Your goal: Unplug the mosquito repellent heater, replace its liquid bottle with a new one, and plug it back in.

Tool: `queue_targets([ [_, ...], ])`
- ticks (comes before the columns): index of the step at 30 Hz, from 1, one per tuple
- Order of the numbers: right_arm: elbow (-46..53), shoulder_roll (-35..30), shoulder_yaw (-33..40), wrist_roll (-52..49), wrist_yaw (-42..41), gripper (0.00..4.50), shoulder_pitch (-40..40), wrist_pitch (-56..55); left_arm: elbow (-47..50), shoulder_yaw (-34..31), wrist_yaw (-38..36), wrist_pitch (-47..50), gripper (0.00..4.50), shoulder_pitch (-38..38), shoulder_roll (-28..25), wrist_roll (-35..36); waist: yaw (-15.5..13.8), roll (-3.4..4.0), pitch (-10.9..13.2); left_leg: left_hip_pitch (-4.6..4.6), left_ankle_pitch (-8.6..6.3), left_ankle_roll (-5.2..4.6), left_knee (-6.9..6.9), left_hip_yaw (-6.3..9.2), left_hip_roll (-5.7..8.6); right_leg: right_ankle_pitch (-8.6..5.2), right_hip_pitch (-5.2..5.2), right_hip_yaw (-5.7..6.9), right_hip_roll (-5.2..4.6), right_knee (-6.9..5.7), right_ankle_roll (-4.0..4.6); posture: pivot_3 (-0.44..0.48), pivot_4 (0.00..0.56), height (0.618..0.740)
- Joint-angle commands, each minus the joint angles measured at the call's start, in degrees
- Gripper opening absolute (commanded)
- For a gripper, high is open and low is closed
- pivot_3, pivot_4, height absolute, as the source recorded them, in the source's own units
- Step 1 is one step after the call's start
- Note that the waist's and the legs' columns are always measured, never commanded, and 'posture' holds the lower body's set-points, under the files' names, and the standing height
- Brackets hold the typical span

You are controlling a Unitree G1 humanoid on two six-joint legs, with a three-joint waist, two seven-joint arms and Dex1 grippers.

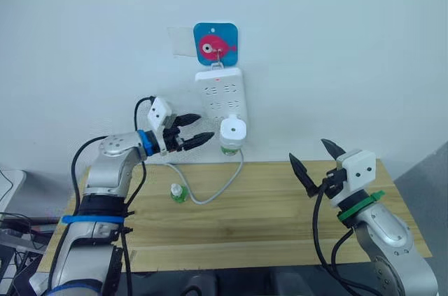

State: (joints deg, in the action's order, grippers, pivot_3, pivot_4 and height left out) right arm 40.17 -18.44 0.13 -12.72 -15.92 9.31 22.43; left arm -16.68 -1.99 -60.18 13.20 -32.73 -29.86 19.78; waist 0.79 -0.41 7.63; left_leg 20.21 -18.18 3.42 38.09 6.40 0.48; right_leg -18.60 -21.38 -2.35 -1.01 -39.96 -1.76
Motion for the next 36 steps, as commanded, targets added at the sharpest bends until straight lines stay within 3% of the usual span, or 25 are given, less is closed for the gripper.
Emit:
queue_targets([
  [1, 3.1, 0.3, -0.2, -0.5, 0.8, 4.5, -1.5, 2.0, -1.5, 0.6, -1.1, -1.3, 2.8, -3.1, 0.9, 0.1, 0.5, -0.05, 0.6, 0.01, 0.0, 0.0, 0.0, 0.0, 0.0, 0.0, -0.01, 0.0, 0.0, 0.0, 0.0, -0.001, 0.201, 0.74],
  [4, 3.9, 0.3, -0.4, -0.4, 0.9, 4.5, -1.2, 3.2, -4.2, 0.9, -0.1, -2.4, 1.95, -5.1, 2.0, -1.2, 1.1, -0.16, 1.6, 0.03, 0.0, 0.0, 0.0, 0.01, -0.01, 0.0, -0.02, 0.01, -0.01, 0.0, 0.0, -0.011, 0.209, 0.74],
  [12, 5.8, -0.2, -0.7, -0.5, 0.7, 4.5, 0.0, 5.1, -6.5, 0.6, -0.8, -3.3, 1.95, -7.0, 3.0, -1.9, 1.3, -0.43, 3.0, 0.1, 0.01, 0.01, 0.06, 0.05, -0.05, 0.0, -0.05, 0.03, -0.07, -0.01, 0.0, -0.03, 0.226, 0.74],
  [24, 5.5, -0.3, -1.1, -0.5, 0.4, 4.5, -0.4, 5.4, -7.7, -0.2, -2.4, -0.9, 1.95, -6.5, -0.7, -2.7, 2.0, -0.43, 3.5, 0.11, 0.01, 0.01, 0.06, 0.1, -0.06, 0.0, -0.08, 0.04, -0.07, -0.02, -0.01, -0.031, 0.225, 0.74],
  [36, 4.6, -0.3, -1.1, -0.3, -0.1, 4.5, -1.6, 5.4, -4.3, -0.5, 1.7, 1.6, 1.95, -6.6, 2.3, -1.7, 1.8, -0.42, 3.6, 0.21, 0.06, 0.1, 0.08, 0.57, -0.06, 0.0, -0.03, 0.09, -0.19, 0.0, -0.01, -0.037, 0.223, 0.74],
])
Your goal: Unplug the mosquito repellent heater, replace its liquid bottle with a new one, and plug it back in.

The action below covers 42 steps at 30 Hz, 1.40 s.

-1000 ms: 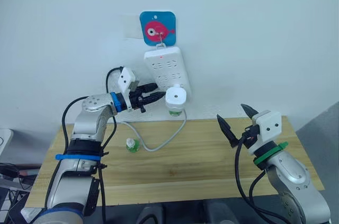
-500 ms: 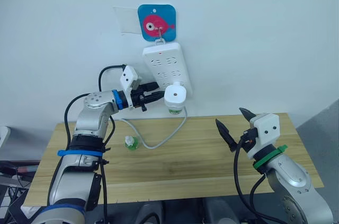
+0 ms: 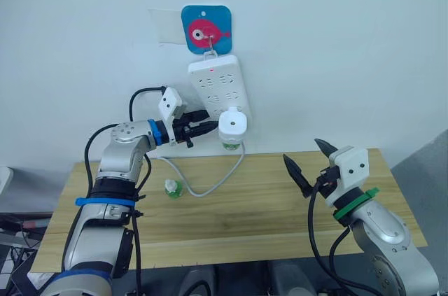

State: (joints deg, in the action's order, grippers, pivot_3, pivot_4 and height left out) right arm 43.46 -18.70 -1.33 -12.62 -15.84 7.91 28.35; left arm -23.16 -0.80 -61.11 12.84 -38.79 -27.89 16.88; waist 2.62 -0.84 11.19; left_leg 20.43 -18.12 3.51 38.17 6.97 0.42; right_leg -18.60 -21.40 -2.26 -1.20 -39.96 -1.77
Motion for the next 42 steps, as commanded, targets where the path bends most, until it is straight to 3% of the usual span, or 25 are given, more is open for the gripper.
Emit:
queue_targets([
  [1, 1.3, 0.0, 0.2, -0.4, -0.2, 4.5, -0.2, -0.4, 2.3, -1.6, 2.6, 2.0, 1.95, -0.8, 0.7, 1.4, -0.1, 0.0, 0.0, 0.03, 0.01, 0.01, 0.0, 0.06, 0.0, 0.0, -0.01, 0.01, -0.01, 0.0, 0.0, -0.037, 0.223, 0.74],
  [12, 1.1, 0.3, -1.2, -1.2, -1.1, 4.5, -1.0, 0.5, 3.0, 0.9, -8.5, 8.8, 1.95, -4.4, 0.9, 6.3, -0.9, -0.03, 0.3, 0.36, 0.1, 0.17, 0.01, 0.47, 0.05, 0.0, -0.11, 0.37, -0.01, 0.11, 0.0, -0.035, 0.22, 0.74],
  [18, 1.1, 0.3, -1.2, -1.2, -1.4, 4.5, -1.0, 0.5, 4.8, 0.9, -10.6, 12.4, 1.95, -5.5, 1.0, 7.9, -0.9, -0.07, 0.7, 0.39, 0.12, 0.19, 0.01, 0.55, 0.05, 0.0, -0.09, 0.44, -0.03, 0.12, 0.0, -0.042, 0.22, 0.74],
  [28, 4.2, 2.7, -3.7, -2.4, 0.3, 4.5, -1.9, 3.4, 7.0, -0.6, -7.7, 13.7, 1.95, -5.2, 0.9, 8.3, -0.8, -0.11, 1.2, 0.43, 0.15, 0.24, 0.0, 0.62, 0.0, 0.0, -0.11, 0.48, -0.06, 0.13, 0.0, -0.046, 0.229, 0.74],
  [31, 6.5, 5.1, -5.8, -1.8, 3.9, 4.5, -4.8, 7.0, 7.4, -0.9, -7.3, 13.6, 1.45, -4.6, 0.7, 8.5, -0.7, -0.1, 1.4, 0.42, 0.17, 0.26, 0.0, 0.62, 0.0, 0.0, -0.13, 0.47, -0.06, 0.08, 0.0, -0.051, 0.236, 0.74],
  [37, 10.8, 9.7, -9.4, -0.1, 11.6, 4.5, -11.4, 16.1, 6.5, -0.9, -1.5, 12.0, 1.35, -5.5, 3.3, 6.7, -0.6, -0.14, 2.1, 0.47, 0.3, 0.48, 0.0, 0.67, 0.0, 0.0, -0.2, 0.48, -0.08, 0.05, 0.0, -0.13, 0.282, 0.74],
  [42, 12.9, 11.7, -11.6, 1.3, 15.2, 4.5, -12.4, 20.5, 6.0, -0.4, 2.3, 10.2, 1.35, -5.5, 5.9, 5.5, -0.6, -0.15, 3.1, 0.52, 0.4, 0.33, 0.01, 0.78, 0.05, 0.07, -0.14, 0.65, -0.19, 0.05, -0.03, -0.187, 0.301, 0.74],
])
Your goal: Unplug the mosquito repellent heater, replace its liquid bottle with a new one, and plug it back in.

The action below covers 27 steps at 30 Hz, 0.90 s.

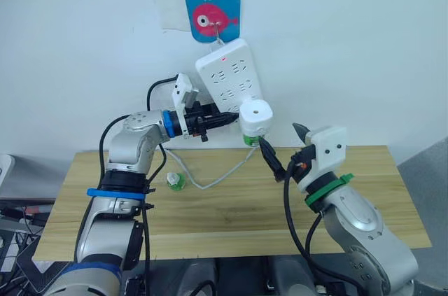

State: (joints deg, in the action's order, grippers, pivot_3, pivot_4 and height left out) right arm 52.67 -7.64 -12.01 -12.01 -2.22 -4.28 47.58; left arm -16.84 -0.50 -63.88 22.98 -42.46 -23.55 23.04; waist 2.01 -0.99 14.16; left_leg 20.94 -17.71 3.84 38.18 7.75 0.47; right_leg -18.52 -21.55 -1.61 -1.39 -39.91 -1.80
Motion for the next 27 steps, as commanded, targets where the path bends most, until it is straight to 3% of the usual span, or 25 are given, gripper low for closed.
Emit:
queue_targets([
  [1, 3.4, 0.7, -1.3, 1.0, 2.0, 4.5, 0.0, 1.0, -0.9, -0.6, 5.6, -0.4, 1.35, -2.0, 2.1, -1.0, 0.0, 0.0, 0.2, 0.0, 0.01, 0.0, 0.01, 0.0, 0.03, 0.0, 0.04, 0.08, -0.04, 0.02, 0.0, -0.196, 0.305, 0.74],
  [10, -0.5, 0.0, -2.1, 4.2, 1.7, 4.5, 1.1, -5.6, -0.3, 0.2, 6.8, -0.1, 1.35, -1.7, 4.9, -1.5, 0.1, -0.06, 1.0, 0.0, 0.11, -0.04, 0.03, 0.13, 0.3, 0.0, 0.25, 0.66, -0.34, 0.06, -0.04, -0.235, 0.31, 0.74],
  [19, -5.1, 6.3, -6.5, 8.3, 5.4, 4.5, -14.1, 0.2, -1.3, 0.2, 6.4, -1.1, 1.35, -1.7, 4.3, -1.9, 0.9, -0.06, 1.1, 0.15, 0.49, -0.11, -0.19, 0.68, 0.81, 0.05, 0.25, 0.82, -0.91, 0.2, -0.12, -0.216, 0.293, 0.74],
  [27, -5.2, 7.9, -5.8, 7.9, 4.5, 4.5, -16.4, 3.3, -0.5, 0.1, 6.6, -1.6, 1.35, -0.4, 4.0, -2.0, 1.1, -0.05, 1.1, 0.37, 0.57, -0.17, -0.18, 1.1, 0.87, 0.14, 0.21, 0.97, -0.97, 0.33, -0.25, -0.196, 0.287, 0.74],
])
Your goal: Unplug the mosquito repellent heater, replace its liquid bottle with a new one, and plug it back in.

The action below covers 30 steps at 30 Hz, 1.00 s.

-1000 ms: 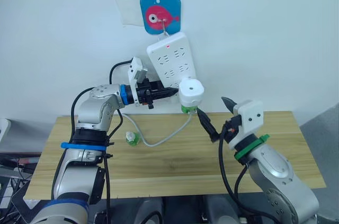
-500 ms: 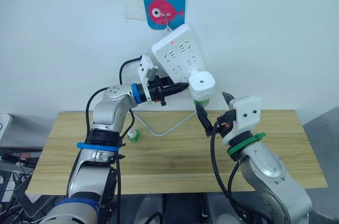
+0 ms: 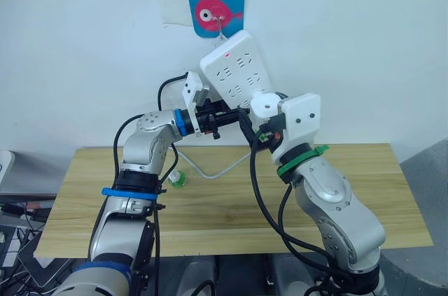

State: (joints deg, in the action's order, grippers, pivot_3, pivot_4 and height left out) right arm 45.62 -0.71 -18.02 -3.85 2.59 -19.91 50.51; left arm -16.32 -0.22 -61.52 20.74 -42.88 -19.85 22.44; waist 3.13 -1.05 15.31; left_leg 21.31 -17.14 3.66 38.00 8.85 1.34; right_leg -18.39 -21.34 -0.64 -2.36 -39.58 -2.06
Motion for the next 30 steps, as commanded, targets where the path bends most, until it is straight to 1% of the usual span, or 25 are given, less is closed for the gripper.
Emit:
queue_targets([
  [1, 1.9, 1.0, 0.3, -0.2, -0.3, 4.5, -0.8, 0.6, -0.9, -0.2, 4.3, 0.6, 1.35, 0.2, 0.3, -1.3, 0.0, 0.0, 0.0, 0.02, 0.01, 0.0, 0.0, 0.01, 0.0, 0.0, -0.01, 0.01, 0.0, 0.0, 0.0, -0.195, 0.285, 0.74],
  [4, 2.0, 1.1, 0.6, -0.2, -0.6, 3.9, -0.5, 1.2, -0.5, -0.3, 4.5, 0.6, 1.35, 0.6, 0.3, -1.3, 0.1, 0.0, 0.0, 0.05, 0.02, 0.01, 0.0, 0.04, 0.0, 0.0, -0.02, 0.04, -0.01, 0.02, 0.0, -0.194, 0.283, 0.74],
  [6, 2.2, 1.0, 0.7, -0.1, -0.7, 3.25, -0.2, 1.2, -0.3, -0.3, 4.5, 0.7, 1.35, 0.8, 0.2, -1.2, 0.1, 0.0, 0.0, 0.08, 0.02, 0.02, 0.0, 0.05, 0.0, 0.0, -0.04, 0.05, -0.01, 0.02, 0.0, -0.194, 0.285, 0.74],
  [7, 2.4, 0.6, 0.7, 0.1, -0.8, 3.0, -0.1, 1.2, -0.2, -0.3, 4.5, 0.7, 1.35, 0.9, 0.2, -1.3, 0.2, 0.0, 0.0, 0.08, 0.02, 0.02, 0.0, 0.06, 0.0, 0.0, -0.04, 0.05, -0.01, 0.03, 0.0, -0.194, 0.285, 0.74],
  [12, 4.6, -1.2, 0.4, 0.2, -1.9, 3.0, 1.7, 1.8, -0.9, -0.3, 4.7, 0.6, 1.35, 0.6, 0.2, -1.4, 0.2, 0.01, 0.0, 0.14, 0.02, 0.02, -0.01, 0.11, 0.02, 0.0, -0.05, 0.11, -0.01, 0.11, 0.0, -0.2, 0.287, 0.74],
  [18, 11.3, -3.6, 1.3, -1.1, -3.2, 3.0, 5.8, 5.4, -3.1, -0.6, 5.3, 0.1, 1.35, -0.1, -0.4, -2.0, 0.2, 0.02, 0.0, 0.51, 0.14, 0.23, -0.01, 0.41, 0.06, 0.01, -0.04, 0.6, -0.07, 0.55, 0.0, -0.207, 0.29, 0.74],
  [21, 13.9, -4.3, 2.0, -1.6, -3.5, 3.0, 6.8, 7.0, -3.5, -0.6, 5.4, -0.3, 1.35, 0.0, -0.7, -2.0, 0.5, 0.07, 0.0, 0.5, 0.26, 0.15, -0.03, 0.4, 0.08, 0.22, -0.05, 0.69, -0.13, 0.54, -0.01, -0.208, 0.291, 0.74],
  [24, 14.4, -5.0, 2.8, -2.5, -3.6, 3.0, 7.1, 6.7, -3.6, -0.8, 5.3, -0.3, 1.35, 0.3, -1.1, -1.9, 0.8, 0.09, 0.1, 0.49, 0.31, -0.02, -0.08, 0.39, 0.09, 0.31, -0.06, 0.69, -0.12, 0.54, -0.04, -0.207, 0.292, 0.74],
  [26, 14.4, -5.7, 4.2, -3.9, -3.8, 3.0, 7.3, 5.6, -3.7, -0.9, 5.2, -0.3, 1.35, 0.3, -1.5, -1.9, 0.8, 0.09, 0.1, 0.49, 0.31, -0.03, -0.08, 0.37, 0.1, 0.31, -0.05, 0.77, -0.11, 0.55, -0.04, -0.202, 0.292, 0.74],
  [28, 14.4, -7.2, 7.6, -6.3, -4.2, 3.0, 8.6, 3.4, -3.8, -1.0, 4.8, 0.1, 1.35, 0.3, -2.2, -1.9, 0.8, 0.09, 0.1, 0.5, 0.31, -0.02, -0.08, 0.37, 0.1, 0.31, -0.04, 0.81, -0.12, 0.56, -0.04, -0.199, 0.292, 0.74],
  [30, 14.4, -9.8, 12.1, -9.8, -4.7, 3.0, 10.9, 0.8, -3.8, -1.1, 3.1, 1.6, 1.35, 0.2, -4.0, -1.4, 1.0, 0.09, 0.1, 0.5, 0.31, -0.01, -0.07, 0.37, 0.09, 0.31, -0.03, 0.83, -0.12, 0.55, -0.04, -0.194, 0.288, 0.74],
])
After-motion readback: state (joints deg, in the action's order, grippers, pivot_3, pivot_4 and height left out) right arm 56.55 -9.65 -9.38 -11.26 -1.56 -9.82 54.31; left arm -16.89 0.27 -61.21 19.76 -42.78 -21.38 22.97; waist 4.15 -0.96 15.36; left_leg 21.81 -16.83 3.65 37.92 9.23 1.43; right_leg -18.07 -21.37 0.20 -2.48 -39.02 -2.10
